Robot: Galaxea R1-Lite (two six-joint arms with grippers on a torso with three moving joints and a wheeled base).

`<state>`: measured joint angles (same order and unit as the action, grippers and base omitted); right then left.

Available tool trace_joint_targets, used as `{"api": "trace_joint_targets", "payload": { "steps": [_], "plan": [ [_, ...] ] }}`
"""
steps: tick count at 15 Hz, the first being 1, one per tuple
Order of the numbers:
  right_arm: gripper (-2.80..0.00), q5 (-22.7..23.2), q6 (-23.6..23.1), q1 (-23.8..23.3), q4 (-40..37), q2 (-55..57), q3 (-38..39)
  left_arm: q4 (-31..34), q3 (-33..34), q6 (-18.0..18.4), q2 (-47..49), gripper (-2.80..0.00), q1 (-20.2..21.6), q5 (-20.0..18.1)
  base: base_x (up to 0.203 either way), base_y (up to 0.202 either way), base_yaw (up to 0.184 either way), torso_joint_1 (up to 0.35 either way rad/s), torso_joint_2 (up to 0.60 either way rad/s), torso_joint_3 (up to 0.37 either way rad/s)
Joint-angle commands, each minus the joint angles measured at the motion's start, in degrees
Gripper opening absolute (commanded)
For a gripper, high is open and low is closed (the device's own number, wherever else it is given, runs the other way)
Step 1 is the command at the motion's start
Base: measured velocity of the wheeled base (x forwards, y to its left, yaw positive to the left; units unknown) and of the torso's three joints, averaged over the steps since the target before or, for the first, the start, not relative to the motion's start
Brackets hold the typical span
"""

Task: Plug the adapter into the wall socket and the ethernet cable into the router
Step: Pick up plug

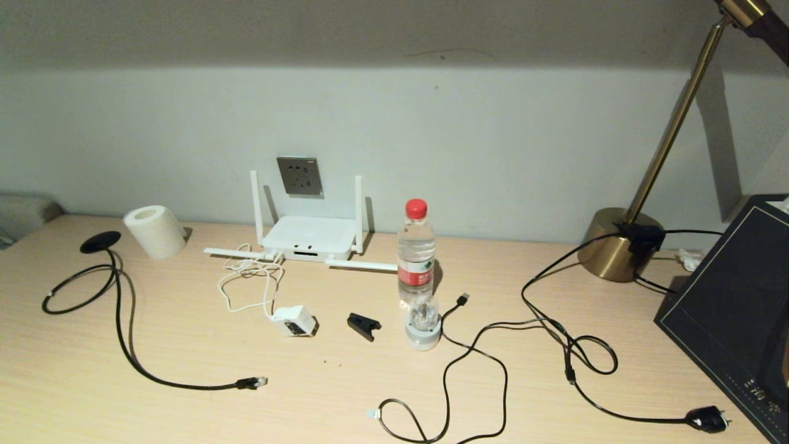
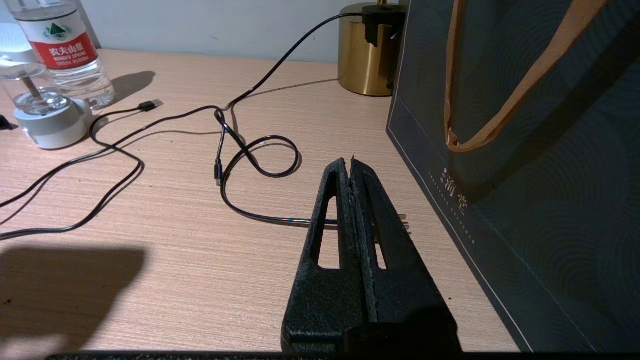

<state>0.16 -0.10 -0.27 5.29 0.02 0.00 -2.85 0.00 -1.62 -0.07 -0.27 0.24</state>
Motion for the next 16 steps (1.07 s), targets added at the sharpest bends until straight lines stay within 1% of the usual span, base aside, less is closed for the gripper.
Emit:
{"api": "trace_joint_targets", "payload": {
  "steps": [1,14,15,16],
  "plan": [
    [-2.8,0.0,0.0,0.0,0.1,0.1,2.0,0.0,0.8,0.0,0.1,-2.8,0.0,0.0,0.0,0.0,0.0,0.0,0.0,0.0],
    [-2.8,0.0,0.0,0.0,0.1,0.0,2.0,0.7,0.4,0.2,0.1,-2.8,-0.1,-0.1,0.0,0.0,0.0,0.0,0.0,0.0],
    [-2.8,0.0,0.0,0.0,0.1,0.0,2.0,0.2,0.7,0.3,0.1,-2.8,0.0,0.0,0.0,0.0,0.0,0.0,0.0,0.0],
    [-2.8,0.0,0.0,0.0,0.1,0.0,2.0,0.2,0.1,1.5,0.1,-2.8,0.0,-0.1,0.0,0.0,0.0,0.0,0.0,0.0]
  ]
}}
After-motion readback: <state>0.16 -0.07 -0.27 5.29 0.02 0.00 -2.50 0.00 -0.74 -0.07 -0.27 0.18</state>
